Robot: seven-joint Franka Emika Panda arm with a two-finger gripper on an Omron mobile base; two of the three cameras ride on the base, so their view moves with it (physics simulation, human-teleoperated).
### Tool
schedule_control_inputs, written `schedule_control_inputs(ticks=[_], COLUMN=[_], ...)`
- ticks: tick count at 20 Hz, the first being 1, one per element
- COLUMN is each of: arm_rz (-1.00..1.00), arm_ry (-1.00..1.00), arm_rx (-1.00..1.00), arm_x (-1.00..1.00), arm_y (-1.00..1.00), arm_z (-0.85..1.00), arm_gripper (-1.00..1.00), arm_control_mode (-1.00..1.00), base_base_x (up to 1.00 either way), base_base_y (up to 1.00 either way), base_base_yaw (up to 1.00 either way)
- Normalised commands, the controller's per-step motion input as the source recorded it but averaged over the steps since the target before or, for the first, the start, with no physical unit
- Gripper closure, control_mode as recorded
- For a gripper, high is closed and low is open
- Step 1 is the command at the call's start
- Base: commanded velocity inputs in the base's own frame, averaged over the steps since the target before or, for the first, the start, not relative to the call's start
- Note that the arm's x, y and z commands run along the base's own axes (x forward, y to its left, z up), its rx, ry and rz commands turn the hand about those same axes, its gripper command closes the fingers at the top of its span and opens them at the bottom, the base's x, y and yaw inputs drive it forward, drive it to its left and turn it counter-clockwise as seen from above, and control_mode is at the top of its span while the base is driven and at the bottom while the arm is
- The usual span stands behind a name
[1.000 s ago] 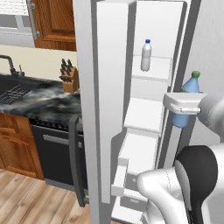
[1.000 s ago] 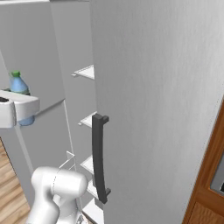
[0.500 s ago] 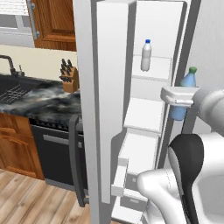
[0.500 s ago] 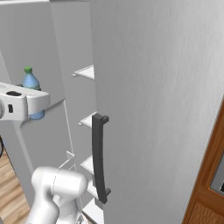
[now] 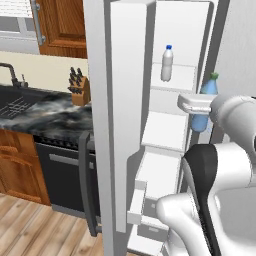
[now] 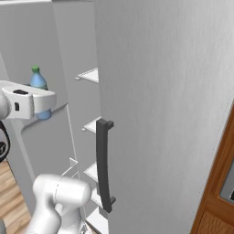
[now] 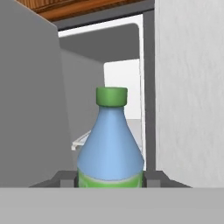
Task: Take the bottled waters from the counter and place them in the freezer to freeze. Close the freezer door after placing the bottles.
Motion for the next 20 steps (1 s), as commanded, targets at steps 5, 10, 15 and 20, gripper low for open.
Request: schedule_control_inputs(ticks=[5, 10, 15, 20], arm_rz=[0.0, 0.0, 0.0, 0.0], arm_ry=[0.0, -0.01, 0.0, 0.0], arm_rx=[0.0, 0.0, 0.0, 0.0], arm_x=[0.47, 0.27, 0.34, 0.37], arm_y=[0.0, 0.0, 0.0, 0.0], arm_z=[0.0, 0.0, 0.0, 0.0], arm_gripper=[1.0, 1.0, 1.0, 1.0], arm_control_mode=[-1.0, -1.0, -1.0, -1.0], base_base_x=[0.0, 0.0, 0.0, 0.0], base_base_y=[0.0, 0.0, 0.0, 0.0], base_base_yaw=[0.0, 0.0, 0.0, 0.0])
